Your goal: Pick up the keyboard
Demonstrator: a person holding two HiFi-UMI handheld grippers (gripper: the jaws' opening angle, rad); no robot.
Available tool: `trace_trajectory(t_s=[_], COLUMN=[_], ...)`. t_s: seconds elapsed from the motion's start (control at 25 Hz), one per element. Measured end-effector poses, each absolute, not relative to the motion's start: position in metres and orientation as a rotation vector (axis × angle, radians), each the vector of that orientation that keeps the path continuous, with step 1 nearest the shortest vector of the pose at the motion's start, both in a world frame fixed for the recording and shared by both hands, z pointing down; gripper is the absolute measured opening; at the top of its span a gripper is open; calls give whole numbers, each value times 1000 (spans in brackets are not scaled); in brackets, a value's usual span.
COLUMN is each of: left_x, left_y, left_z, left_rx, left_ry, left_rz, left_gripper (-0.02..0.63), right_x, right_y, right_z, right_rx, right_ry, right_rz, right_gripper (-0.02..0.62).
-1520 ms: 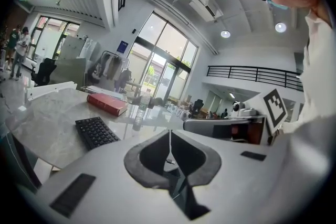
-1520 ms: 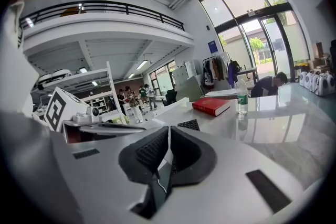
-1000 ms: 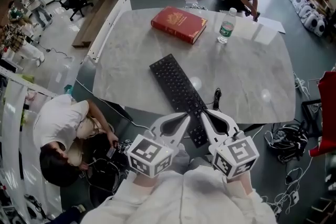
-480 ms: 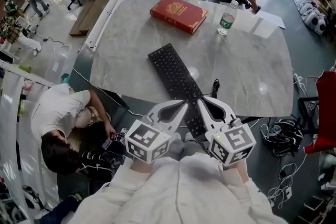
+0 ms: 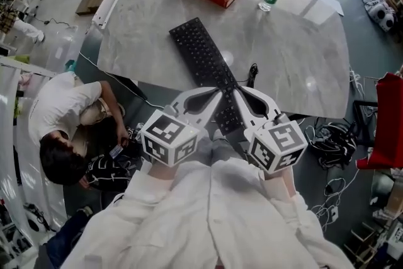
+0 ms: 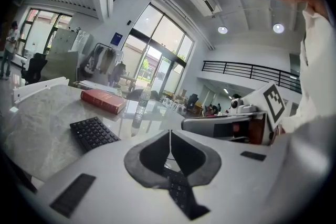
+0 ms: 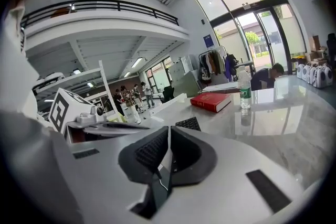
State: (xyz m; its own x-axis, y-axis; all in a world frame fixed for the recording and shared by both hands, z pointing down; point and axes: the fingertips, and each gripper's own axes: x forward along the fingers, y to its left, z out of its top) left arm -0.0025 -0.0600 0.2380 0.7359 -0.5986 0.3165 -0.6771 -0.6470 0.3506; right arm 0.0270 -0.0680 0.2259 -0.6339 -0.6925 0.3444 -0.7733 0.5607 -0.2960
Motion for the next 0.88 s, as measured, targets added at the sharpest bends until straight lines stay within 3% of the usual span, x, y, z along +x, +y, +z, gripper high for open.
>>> trace_trajectory(t_s=[0.88], left_x=[-3], left_y=[-35], left_z=[318], left_rx=[2260], left_ry=[-954], left_rz=[293], left_gripper=[19], right_x=[35], right_y=[-41], right_z=[295], right_rx=[1056], right_ry=[-2529], right_rz=[913], right_gripper=[34])
